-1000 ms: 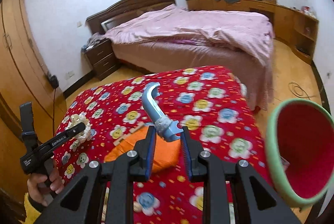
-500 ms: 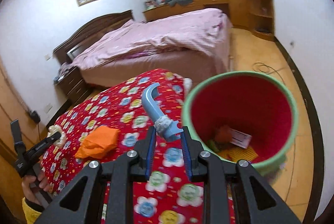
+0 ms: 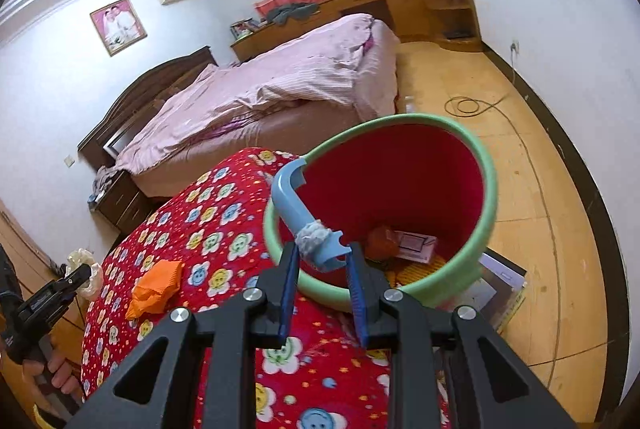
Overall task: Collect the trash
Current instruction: 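Carry the paper and blue tube over the red bucket and open both tools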
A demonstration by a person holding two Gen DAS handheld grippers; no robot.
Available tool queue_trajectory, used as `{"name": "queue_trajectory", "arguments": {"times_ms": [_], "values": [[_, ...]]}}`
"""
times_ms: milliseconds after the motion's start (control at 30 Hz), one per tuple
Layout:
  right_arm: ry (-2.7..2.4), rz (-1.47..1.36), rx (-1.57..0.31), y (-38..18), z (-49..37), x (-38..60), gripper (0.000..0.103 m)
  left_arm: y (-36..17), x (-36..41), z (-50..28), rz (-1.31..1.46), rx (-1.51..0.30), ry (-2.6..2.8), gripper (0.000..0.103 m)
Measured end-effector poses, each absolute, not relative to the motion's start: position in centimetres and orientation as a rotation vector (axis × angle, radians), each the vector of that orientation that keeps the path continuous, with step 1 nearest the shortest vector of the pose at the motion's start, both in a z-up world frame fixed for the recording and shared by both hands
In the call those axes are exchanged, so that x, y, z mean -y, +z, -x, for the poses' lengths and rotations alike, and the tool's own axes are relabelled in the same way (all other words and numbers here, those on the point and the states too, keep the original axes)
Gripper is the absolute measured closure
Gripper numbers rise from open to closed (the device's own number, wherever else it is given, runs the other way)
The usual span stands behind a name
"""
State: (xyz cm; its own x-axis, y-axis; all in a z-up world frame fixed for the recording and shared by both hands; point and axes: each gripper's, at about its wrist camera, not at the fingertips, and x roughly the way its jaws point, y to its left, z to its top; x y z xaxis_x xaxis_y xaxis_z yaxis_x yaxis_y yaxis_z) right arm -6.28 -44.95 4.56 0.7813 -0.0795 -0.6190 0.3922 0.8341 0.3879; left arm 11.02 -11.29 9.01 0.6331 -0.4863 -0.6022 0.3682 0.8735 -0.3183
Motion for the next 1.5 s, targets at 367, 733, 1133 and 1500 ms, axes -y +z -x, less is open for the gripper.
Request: {"name": "queue_trajectory", "arguments": {"times_ms": [367,733,1133,1500], "values": [[-0.329,-0.547,-0.579,4.0,8.9,48.5,0.077,9.4,22.1,-9.5,0.084,-0.795,-0.686,0.076],[-0.326,-0.564,-0.573,3.1,9.1,51.0,0.077,9.2,30.4,-8.6,-0.02,-0.789,-0.801,0.076],[-0.362,-0.567,-0.607,1.6,7.8,52.3,0.077,5.4,35.3,-10.1,-0.073,-0.868,-0.845,0.076],[-0.363,-0.578,-0.637,0.3,6.8,53.2,0.075,4.7,36.3,-9.9,-0.097,-0.868,-0.854,0.058]]}}
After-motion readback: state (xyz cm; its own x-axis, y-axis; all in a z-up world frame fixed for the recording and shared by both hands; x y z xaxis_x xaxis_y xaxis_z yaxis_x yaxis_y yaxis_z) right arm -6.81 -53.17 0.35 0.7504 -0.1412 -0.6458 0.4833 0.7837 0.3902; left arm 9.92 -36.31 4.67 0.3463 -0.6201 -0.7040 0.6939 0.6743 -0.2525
